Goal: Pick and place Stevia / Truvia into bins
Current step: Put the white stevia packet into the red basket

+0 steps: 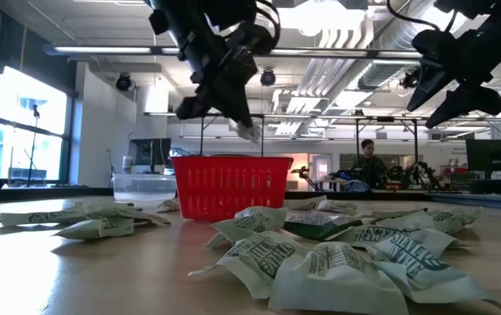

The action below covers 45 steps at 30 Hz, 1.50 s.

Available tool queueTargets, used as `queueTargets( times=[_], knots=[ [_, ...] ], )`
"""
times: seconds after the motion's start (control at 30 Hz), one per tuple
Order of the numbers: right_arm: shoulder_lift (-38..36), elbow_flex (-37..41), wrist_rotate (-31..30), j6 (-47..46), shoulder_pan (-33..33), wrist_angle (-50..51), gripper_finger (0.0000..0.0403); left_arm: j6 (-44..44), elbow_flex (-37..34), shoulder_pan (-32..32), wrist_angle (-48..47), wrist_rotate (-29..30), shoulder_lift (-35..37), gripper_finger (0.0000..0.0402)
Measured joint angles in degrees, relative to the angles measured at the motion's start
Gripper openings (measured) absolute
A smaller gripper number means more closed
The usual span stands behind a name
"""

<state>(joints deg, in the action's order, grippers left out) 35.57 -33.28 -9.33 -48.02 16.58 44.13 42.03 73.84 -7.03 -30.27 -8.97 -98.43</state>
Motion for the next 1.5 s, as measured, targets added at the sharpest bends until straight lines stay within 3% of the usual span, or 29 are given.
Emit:
queueTargets(
  times=[0.13,0.23,0.5,0.6,0.7,1.0,1.1,1.27,1.5],
  knots=[
    [4.90,0.00,6.94,4.30,-0.35,-2.27,0.0243,1.06,0.00,0.68,1.63,-3.95,-1.80,0.0033],
    [9.42,0.00,9.50,8.87,-1.81,-5.18,0.0243,1.53,-0.02,2.76,0.19,-3.50,-2.98,0.0031],
    [18.16,0.00,9.71,21.07,-8.72,-13.93,0.0243,2.85,-0.07,11.13,-5.98,11.59,-3.29,0.0041],
    [21.03,0.00,10.65,21.40,-11.66,-13.91,0.0243,2.81,-0.07,13.25,-5.03,16.68,-3.26,0.0057],
    [24.31,0.00,11.61,19.97,-15.28,-15.90,0.0243,2.43,-0.07,14.04,-3.54,18.09,-3.26,0.0084],
    [37.43,0.00,5.00,14.74,-21.98,-34.62,0.0243,-1.66,-0.07,14.78,-9.09,13.66,-2.45,0.0221],
    [41.74,0.00,2.40,12.23,-22.80,-37.45,0.0243,-1.34,-0.07,17.05,-12.47,18.07,-0.38,0.0251],
    [47.63,0.00,-1.85,11.99,-23.96,-42.81,0.0243,-0.92,-0.04,20.97,-20.14,26.32,2.89,0.0264],
    [54.58,0.00,-4.08,12.11,-23.70,-51.52,0.0243,0.19,-0.02,21.31,-27.73,26.65,3.83,0.0243]
  ],
)
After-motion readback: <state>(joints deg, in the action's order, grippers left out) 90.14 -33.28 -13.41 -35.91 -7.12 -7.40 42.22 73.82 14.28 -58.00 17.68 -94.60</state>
